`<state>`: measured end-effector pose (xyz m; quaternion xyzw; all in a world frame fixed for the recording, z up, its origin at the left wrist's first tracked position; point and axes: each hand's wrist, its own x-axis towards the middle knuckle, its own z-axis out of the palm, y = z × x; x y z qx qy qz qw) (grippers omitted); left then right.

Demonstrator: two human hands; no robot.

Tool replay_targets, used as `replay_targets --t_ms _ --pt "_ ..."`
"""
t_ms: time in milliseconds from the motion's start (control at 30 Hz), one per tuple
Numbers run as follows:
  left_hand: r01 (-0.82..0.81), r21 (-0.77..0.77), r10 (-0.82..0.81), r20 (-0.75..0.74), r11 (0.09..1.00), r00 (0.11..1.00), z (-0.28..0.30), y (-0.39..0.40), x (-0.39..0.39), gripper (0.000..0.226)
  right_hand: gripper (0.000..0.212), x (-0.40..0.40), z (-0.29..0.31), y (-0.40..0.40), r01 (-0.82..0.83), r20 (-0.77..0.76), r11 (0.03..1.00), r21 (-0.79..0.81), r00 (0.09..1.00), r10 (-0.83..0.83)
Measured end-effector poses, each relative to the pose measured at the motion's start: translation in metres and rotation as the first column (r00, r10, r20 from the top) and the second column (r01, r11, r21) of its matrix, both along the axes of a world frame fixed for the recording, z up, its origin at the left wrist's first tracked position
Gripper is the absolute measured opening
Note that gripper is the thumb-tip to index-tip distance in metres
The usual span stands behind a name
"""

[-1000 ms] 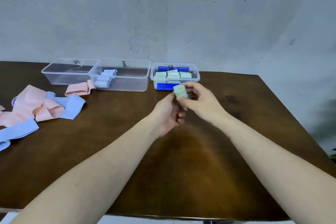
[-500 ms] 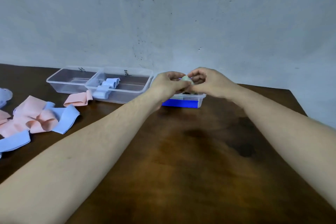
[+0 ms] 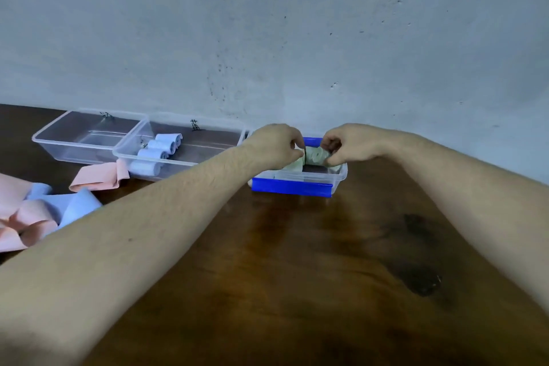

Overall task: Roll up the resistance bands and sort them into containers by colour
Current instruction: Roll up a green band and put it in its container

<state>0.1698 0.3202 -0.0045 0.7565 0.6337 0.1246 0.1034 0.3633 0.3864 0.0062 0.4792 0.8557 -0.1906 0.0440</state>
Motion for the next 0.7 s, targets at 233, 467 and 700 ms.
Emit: replay_targets --t_ms 233,467,700 --pt "0.08 -0.113 -0.093 -0.11 0.99 0.99 -0.004 0.013 -0.005 0.03 0.037 -0.024 -0.01 0.009 -0.062 0.193 0.996 -0.067 0.979 0.073" --pt "0.085 -0.12 -0.091 -0.05 0.989 0.995 -0.01 0.011 -0.005 0.028 0.042 -0.035 -0.016 0.011 -0.098 0.344 0.994 -0.047 0.933 0.108" --pt "0.077 -0.139 -0.078 -0.001 0.987 0.997 -0.013 0.01 -0.004 0.027 0.036 -0.038 -0.027 0.008 -0.181 0.396 0.977 0.116 0.91 0.122"
